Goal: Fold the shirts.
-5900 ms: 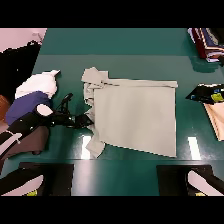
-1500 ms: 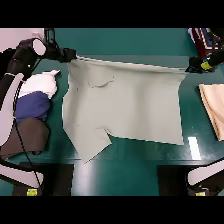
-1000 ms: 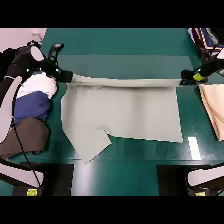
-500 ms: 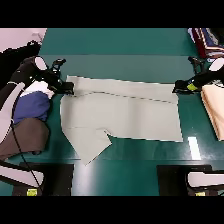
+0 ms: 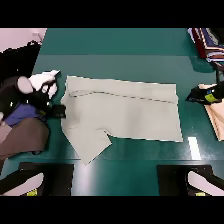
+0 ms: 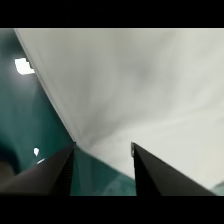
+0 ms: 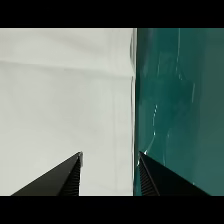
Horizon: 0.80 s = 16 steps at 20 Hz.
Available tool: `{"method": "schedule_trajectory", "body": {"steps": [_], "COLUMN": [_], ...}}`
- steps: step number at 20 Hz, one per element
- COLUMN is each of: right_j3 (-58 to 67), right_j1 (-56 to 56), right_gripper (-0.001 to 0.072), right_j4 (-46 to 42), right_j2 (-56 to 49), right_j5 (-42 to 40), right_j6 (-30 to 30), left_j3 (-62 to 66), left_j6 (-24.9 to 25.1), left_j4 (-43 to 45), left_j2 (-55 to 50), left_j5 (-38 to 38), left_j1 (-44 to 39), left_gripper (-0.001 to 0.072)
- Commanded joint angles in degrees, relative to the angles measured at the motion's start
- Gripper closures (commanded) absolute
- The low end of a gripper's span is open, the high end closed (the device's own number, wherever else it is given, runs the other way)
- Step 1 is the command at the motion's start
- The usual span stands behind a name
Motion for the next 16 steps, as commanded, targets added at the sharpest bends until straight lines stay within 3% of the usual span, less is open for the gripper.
{"method": "schedule_trajectory", "body": {"steps": [1, 10, 16], "right_j3": [-5.8, -6.7, -6.7], "right_j1": [-0.7, 0.3, 0.3], "right_gripper": [0.0304, 0.0305, 0.0306], "right_j4": [0.0, 1.5, 1.5], "right_j2": [4.8, 8.2, 12.0], "right_j5": [-1.5, -1.9, -1.9], "right_j6": [-0.3, -0.3, -0.3], "left_j3": [-14.8, -26.6, -27.7], "left_j6": [-2.3, -3.2, -3.1], "left_j4": [-5.4, -14.5, -15.0], "left_j2": [9.8, 13.0, 12.9], "left_j5": [0.6, 12.6, 13.9], "left_j1": [0.0, 0.0, 0.0], "left_gripper": [0.0286, 0.0286, 0.0287]}}
